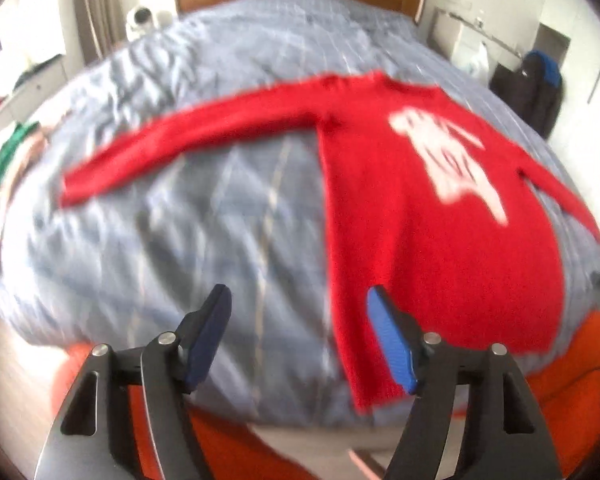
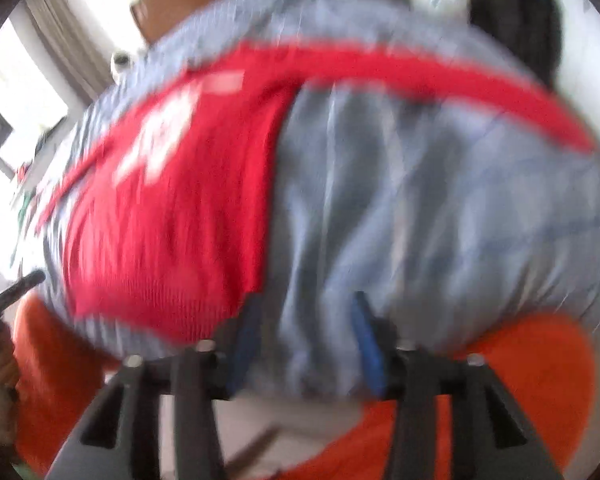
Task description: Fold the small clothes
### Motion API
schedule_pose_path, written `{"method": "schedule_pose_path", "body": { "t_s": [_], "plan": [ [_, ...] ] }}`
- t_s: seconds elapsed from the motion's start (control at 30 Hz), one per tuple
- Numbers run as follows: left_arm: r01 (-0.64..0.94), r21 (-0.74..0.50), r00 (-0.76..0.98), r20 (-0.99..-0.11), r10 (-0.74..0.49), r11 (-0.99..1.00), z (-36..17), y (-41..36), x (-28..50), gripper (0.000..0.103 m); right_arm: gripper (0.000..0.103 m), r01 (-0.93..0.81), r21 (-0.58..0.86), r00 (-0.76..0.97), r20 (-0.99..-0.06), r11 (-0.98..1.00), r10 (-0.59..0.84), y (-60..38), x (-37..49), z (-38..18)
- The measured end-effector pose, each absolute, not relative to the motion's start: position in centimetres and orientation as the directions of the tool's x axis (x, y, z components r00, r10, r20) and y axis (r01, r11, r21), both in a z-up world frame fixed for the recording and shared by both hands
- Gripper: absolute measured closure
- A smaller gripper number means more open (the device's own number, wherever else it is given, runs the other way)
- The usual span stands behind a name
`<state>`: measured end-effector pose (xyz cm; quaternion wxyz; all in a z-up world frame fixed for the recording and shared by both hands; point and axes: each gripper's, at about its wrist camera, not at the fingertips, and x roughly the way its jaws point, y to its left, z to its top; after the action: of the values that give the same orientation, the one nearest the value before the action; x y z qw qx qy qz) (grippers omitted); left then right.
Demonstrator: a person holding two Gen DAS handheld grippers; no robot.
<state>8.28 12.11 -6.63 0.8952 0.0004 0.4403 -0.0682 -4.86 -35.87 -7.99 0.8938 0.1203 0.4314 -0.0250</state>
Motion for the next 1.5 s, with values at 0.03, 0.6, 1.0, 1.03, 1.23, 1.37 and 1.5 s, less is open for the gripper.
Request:
{"method": "schedule_pose_path", "body": {
  "t_s": [0.03, 0.6, 1.0, 1.03, 1.23, 1.37, 1.5],
  "plan": [
    [0.114, -0.048, 0.625, -0.773, -0.109, 0.992, -6.4, 12.2, 9.3, 0.029, 0.044, 0.149, 0.174, 0.662, -0.749, 0.973, 0.033, -36.3, -4.3, -7.5],
    [-0.033, 0.017, 0.603, -0.797, 0.033, 0.999, -12.5, 15.0, 15.2, 0.006, 0.038, 0.305, 0.152, 0.722, -0.68, 0.94, -0.125, -40.2, -2.0, -10.6],
    [-0.038, 0.014, 0.59, -0.807, 0.034, 0.999, -13.4, 15.3, 15.6, 0.0, 0.03, 0.319, 0.11, 0.666, -0.733, 0.941, -0.139, -39.6, -0.8, -12.6],
    [-0.037, 0.013, 0.59, -0.807, 0.032, 0.999, -13.4, 15.3, 15.6, 0.0, 0.029, 0.318, 0.102, 0.663, -0.735, 0.943, -0.144, -39.5, -0.7, -12.6],
    [-0.037, 0.007, 0.602, -0.798, 0.028, 0.999, -13.4, 15.1, 15.4, 0.0, 0.027, 0.316, 0.092, 0.656, -0.741, 0.944, -0.147, -39.4, -0.5, -12.8],
    [-0.038, -0.005, 0.604, -0.797, 0.019, 0.999, -13.4, 15.2, 15.3, 0.0, 0.025, 0.316, 0.094, 0.654, -0.742, 0.944, -0.145, -39.3, -0.4, -12.9],
    [-0.034, 0.003, 0.597, -0.802, 0.022, 0.999, -13.4, 15.1, 15.4, 0.0, 0.02, 0.31, 0.073, 0.647, -0.746, 0.948, -0.155, -38.9, -0.2, -13.1]
  ]
}}
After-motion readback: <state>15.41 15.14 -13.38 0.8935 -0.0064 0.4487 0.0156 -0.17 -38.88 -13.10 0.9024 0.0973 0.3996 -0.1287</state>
